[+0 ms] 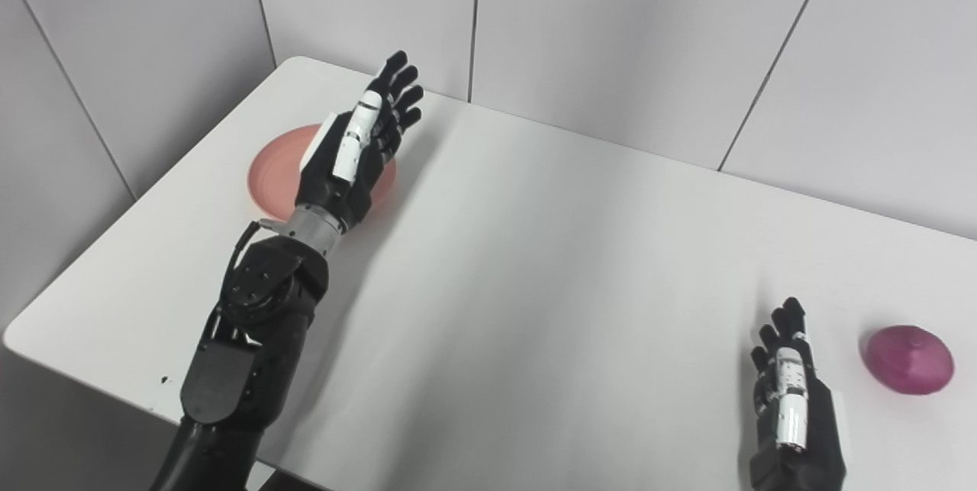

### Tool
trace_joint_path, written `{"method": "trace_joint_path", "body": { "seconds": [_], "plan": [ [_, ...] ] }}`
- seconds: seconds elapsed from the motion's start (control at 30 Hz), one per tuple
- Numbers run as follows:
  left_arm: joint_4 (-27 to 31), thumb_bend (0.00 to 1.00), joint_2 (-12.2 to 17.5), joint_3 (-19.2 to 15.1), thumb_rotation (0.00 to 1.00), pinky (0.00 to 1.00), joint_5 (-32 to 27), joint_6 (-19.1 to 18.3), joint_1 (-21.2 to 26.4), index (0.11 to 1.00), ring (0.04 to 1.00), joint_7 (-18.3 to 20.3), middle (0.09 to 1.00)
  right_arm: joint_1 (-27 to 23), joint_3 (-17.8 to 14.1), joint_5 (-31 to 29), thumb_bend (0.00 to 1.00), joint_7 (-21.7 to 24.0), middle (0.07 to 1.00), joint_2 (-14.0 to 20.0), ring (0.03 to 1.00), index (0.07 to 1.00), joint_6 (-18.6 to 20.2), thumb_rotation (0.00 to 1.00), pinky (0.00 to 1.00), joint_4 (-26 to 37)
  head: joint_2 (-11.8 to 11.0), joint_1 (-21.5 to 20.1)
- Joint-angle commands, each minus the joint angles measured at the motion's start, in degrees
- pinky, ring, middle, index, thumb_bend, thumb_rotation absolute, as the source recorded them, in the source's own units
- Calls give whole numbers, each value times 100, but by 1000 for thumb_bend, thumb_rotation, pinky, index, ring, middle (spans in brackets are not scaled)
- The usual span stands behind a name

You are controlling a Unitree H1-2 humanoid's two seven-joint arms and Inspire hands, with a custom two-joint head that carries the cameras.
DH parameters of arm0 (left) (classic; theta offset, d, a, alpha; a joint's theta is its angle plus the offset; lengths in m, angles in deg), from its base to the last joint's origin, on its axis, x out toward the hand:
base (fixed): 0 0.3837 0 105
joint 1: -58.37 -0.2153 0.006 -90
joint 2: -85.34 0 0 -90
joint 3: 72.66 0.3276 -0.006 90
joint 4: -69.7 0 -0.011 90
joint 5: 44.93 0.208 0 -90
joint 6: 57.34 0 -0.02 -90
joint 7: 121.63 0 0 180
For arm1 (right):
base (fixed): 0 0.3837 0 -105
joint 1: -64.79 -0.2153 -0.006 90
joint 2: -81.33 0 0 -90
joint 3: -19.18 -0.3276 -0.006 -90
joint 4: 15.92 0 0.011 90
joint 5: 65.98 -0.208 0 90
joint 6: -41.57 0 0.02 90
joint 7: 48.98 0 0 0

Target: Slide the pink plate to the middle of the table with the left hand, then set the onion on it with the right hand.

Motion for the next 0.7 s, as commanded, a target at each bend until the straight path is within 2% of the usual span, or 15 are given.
{"method": "trace_joint_path", "body": {
  "seconds": [0.0, 0.4, 0.67],
  "plan": [
    [197, 427, 126, -74, 1000, 975, -101, 184, 330, 965, 978, -36, 986, -159, -30, 3, 0, 5, 1000, 21, 1000, 1000, -118, 1000, 1000, 138, -3, 10],
    [-41, 422, 472, -390, 1000, 949, -116, 273, 570, 958, 967, -79, 974, -167, -51, 7, 0, 16, 1000, 51, 1000, 1000, -130, 1000, 1000, 94, -17, 86],
    [-207, 423, 638, -646, 1000, 972, -261, 302, 695, 953, 962, -124, 970, -179, -73, -62, 0, 48, 1000, 58, 1000, 1000, -135, 1000, 1000, 81, -11, 125]
  ]
}}
